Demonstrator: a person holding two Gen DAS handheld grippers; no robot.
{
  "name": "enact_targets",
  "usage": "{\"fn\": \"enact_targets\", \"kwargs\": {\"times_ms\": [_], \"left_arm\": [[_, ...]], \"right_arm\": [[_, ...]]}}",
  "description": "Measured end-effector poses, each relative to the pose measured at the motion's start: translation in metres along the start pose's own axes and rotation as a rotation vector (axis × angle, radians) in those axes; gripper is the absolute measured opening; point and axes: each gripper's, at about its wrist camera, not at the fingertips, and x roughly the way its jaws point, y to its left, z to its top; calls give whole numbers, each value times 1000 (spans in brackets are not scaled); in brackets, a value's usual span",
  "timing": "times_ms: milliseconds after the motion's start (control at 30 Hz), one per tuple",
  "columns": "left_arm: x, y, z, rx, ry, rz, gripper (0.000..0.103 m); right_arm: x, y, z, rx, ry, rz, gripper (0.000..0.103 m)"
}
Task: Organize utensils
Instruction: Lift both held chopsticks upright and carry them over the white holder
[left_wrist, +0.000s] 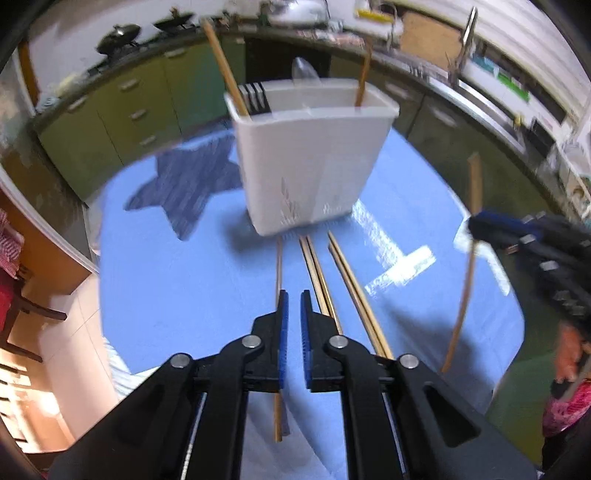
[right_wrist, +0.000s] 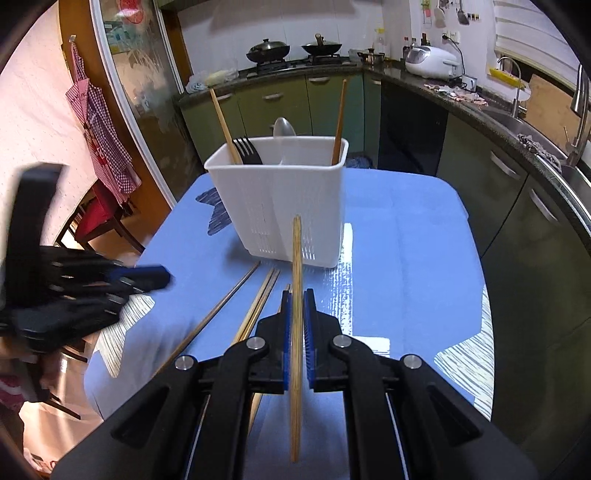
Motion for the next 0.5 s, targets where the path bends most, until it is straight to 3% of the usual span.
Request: {"fn": "enact_targets", "kwargs": {"times_ms": [67,133,500], "left_arm": [[25,2,4,-10,44,-2,25],[50,4,8,-20,94,-17,28],[105,11,13,-24,179,31,26]], "right_arm": [[-4,-1,1,0,-2,1,7],[-7,-2,0,2,-3,2,7],[-1,-5,2,10,6,11,7]]}}
